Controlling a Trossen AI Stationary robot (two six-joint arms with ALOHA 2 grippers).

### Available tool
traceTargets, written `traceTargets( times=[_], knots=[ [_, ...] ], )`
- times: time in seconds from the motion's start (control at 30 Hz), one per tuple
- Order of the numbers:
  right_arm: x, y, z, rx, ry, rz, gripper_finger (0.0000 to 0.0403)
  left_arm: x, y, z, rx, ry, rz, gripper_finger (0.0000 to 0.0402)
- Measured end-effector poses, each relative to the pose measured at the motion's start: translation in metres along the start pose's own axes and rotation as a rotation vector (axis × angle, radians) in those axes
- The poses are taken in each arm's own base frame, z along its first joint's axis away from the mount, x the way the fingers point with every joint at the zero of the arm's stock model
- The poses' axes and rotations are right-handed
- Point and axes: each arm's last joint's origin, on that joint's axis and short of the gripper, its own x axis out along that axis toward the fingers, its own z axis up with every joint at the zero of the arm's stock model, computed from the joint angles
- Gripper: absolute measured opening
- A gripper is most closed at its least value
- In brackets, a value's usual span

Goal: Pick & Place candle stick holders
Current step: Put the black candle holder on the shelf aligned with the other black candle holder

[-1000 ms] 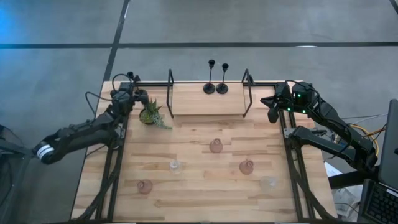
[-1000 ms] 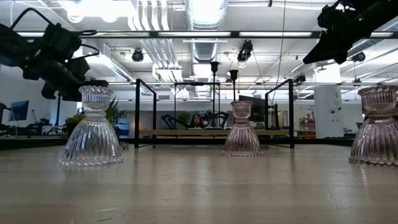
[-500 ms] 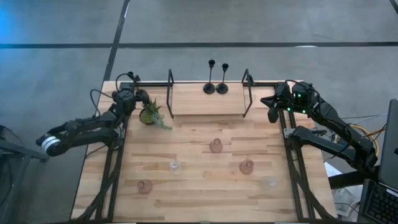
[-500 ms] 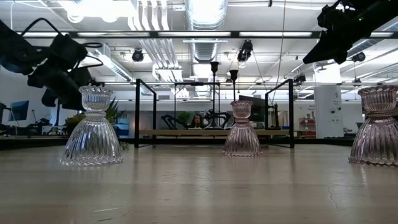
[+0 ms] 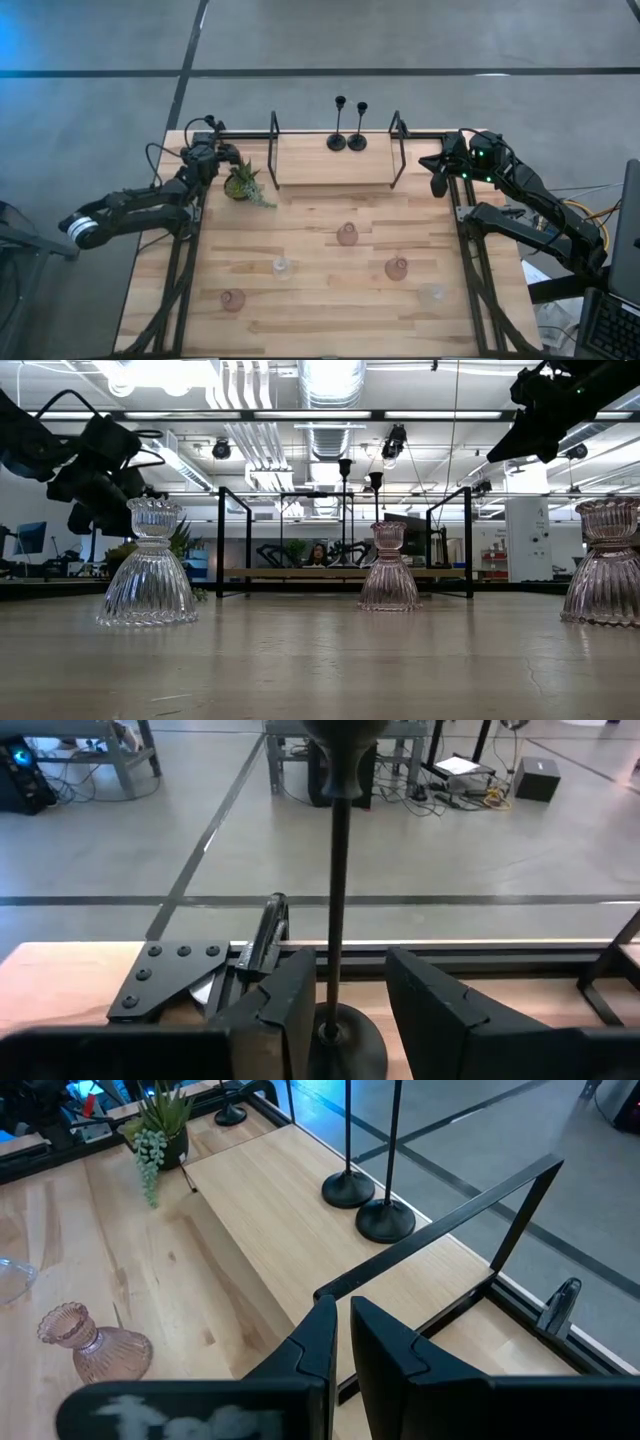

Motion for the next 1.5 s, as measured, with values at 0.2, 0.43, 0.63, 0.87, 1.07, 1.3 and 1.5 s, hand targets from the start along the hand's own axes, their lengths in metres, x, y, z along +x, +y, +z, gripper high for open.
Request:
traceTargets(
  times=[0.2,0.43,0.63,0.87,1.07,1.3,1.5],
  knots=[
    [0.000,0.000,0.000,0.001,0.000,0.000,0.0029,0.000,0.000,0.001,-0.028,-0.008,0.007,0.0111],
    [0.000,0.000,0.000,0.000,0.001,0.000,0.0029,0.001,-0.001,0.001,-0.041,-0.018,0.002,0.0043],
    [0.000,0.000,0.000,0.001,0.001,0.000,0.0029,0.001,-0.001,0.001,-0.041,-0.015,-0.001,0.0006],
    [0.000,0.000,0.000,0.001,0.001,0.000,0.0029,-0.003,-0.005,-0.001,-0.025,0.000,-0.052,0.0003],
    [0.000,0.000,0.000,0.001,0.001,0.000,0.0029,-0.018,-0.011,-0.003,0.006,0.041,-0.149,0.0002],
    [0.000,0.000,0.000,0.000,0.001,0.000,0.0029,-0.047,-0.008,0.017,0.061,0.016,-0.098,0.0001],
    [0.000,0.000,0.000,0.000,0.001,0.000,0.0029,-0.077,-0.002,0.049,0.033,-0.011,-0.164,0.0001]
  ],
)
